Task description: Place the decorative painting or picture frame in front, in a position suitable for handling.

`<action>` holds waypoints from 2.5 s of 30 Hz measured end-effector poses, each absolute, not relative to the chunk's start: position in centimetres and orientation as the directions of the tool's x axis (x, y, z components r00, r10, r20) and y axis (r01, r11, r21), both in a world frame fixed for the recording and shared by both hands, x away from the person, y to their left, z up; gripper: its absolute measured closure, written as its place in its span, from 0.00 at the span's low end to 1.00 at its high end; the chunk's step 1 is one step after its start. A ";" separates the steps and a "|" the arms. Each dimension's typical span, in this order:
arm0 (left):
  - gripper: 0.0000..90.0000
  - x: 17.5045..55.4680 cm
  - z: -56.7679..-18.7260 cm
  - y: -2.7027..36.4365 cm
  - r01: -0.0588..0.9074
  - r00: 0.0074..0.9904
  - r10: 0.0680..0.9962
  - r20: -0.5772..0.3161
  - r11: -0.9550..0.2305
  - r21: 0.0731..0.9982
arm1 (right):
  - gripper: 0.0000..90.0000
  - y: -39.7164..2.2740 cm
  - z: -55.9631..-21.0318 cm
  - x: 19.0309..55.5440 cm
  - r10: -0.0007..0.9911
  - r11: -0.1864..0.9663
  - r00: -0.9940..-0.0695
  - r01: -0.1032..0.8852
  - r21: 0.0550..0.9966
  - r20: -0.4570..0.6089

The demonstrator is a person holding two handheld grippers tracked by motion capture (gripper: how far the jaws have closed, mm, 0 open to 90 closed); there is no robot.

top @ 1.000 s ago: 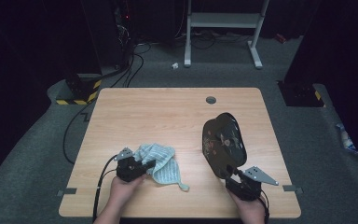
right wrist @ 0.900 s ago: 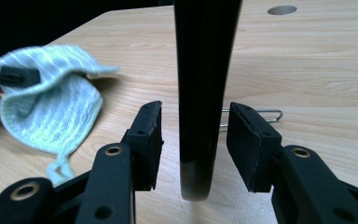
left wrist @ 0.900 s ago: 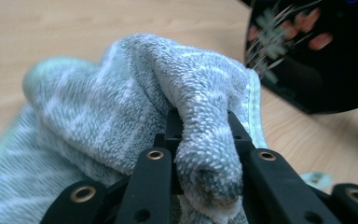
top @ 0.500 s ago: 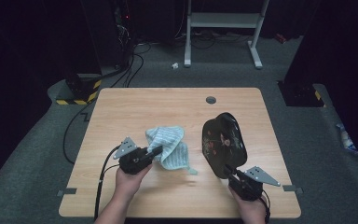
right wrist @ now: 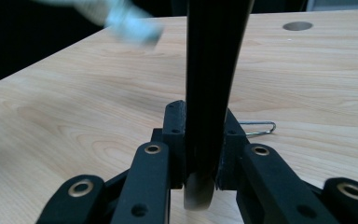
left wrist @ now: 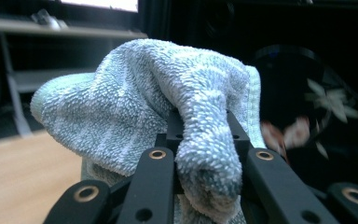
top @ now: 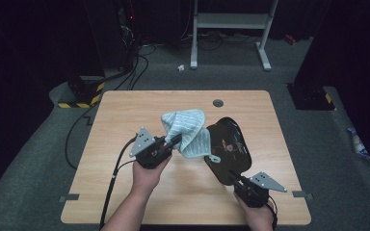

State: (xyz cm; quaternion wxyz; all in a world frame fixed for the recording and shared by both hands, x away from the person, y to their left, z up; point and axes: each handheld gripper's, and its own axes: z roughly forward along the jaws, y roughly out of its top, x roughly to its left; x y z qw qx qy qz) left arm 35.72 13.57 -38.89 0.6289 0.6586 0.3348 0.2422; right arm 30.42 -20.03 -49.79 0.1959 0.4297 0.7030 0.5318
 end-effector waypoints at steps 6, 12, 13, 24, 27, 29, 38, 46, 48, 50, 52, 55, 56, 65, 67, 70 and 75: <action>0.87 36.0 -36.5 12.9 0.018 0.567 0.824 -0.003 -0.009 1.000 | 0.87 -19.5 -49.9 30.4 0.799 0.077 -0.574 0.393 0.916 0.179; 0.87 36.4 -36.9 10.3 0.009 0.589 0.807 0.045 -0.063 0.998 | 0.87 -19.1 -49.9 30.5 0.793 0.079 -0.582 0.394 0.916 0.182; 0.87 36.4 -37.1 9.9 0.011 0.597 0.801 0.045 -0.064 0.998 | 0.87 -19.0 -49.9 30.5 0.793 0.080 -0.582 0.393 0.916 0.180; 0.87 36.0 -39.0 6.0 0.036 0.689 0.725 0.023 -0.066 0.997 | 0.87 -18.2 -49.9 30.6 0.791 0.088 -0.587 0.389 0.917 0.173; 0.87 35.7 -39.3 5.2 0.039 0.707 0.707 0.023 -0.071 0.997 | 0.87 -18.2 -49.9 30.6 0.791 0.089 -0.587 0.391 0.916 0.174; 0.87 35.4 -39.5 4.8 0.042 0.723 0.690 0.020 -0.072 0.997 | 0.86 -18.2 -49.9 30.7 0.791 0.089 -0.587 0.391 0.916 0.174; 0.87 34.0 -39.8 2.9 -0.012 0.767 0.633 0.104 -0.147 0.989 | 0.86 -17.9 -50.3 30.8 0.788 0.111 -0.591 0.411 0.905 0.172; 0.87 35.0 -40.1 4.6 0.002 0.739 0.666 0.100 -0.150 0.989 | 0.87 -17.7 -50.0 30.8 0.782 0.120 -0.603 0.390 0.913 0.155; 0.87 35.2 -40.2 4.9 0.008 0.730 0.676 0.100 -0.155 0.988 | 0.87 -17.7 -50.0 30.8 0.782 0.119 -0.604 0.384 0.916 0.152; 0.87 35.5 -40.4 5.3 0.013 0.722 0.685 0.102 -0.160 0.987 | 0.87 -17.7 -49.9 30.8 0.781 0.120 -0.606 0.378 0.918 0.148; 0.87 35.7 -40.6 5.7 0.023 0.712 0.696 0.094 -0.157 0.987 | 0.87 -17.6 -49.9 30.8 0.783 0.118 -0.605 0.376 0.919 0.147; 0.87 36.2 -40.8 6.3 0.037 0.697 0.711 0.092 -0.163 0.986 | 0.87 -17.6 -49.8 30.8 0.783 0.121 -0.607 0.369 0.922 0.140; 0.87 36.3 -40.8 6.4 0.040 0.695 0.713 0.091 -0.165 0.985 | 0.87 -17.6 -49.8 30.8 0.782 0.122 -0.608 0.367 0.922 0.139; 0.87 38.2 -41.9 7.4 0.088 0.656 0.748 0.099 -0.205 0.975 | 0.87 -17.9 -49.6 31.4 0.776 0.108 -0.613 0.363 0.925 0.150; 0.87 38.6 -41.8 7.5 0.092 0.650 0.753 0.104 -0.215 0.972 | 0.87 -17.8 -49.5 31.8 0.773 0.119 -0.618 0.360 0.925 0.141; 0.87 38.5 -41.6 7.4 0.091 0.651 0.751 0.109 -0.220 0.971 | 0.87 -17.8 -49.5 32.5 0.770 0.101 -0.619 0.358 0.928 0.154; 0.87 37.5 -40.9 6.5 0.049 0.673 0.725 0.148 -0.243 0.969 | 0.87 -17.7 -49.7 32.4 0.773 0.088 -0.614 0.350 0.932 0.157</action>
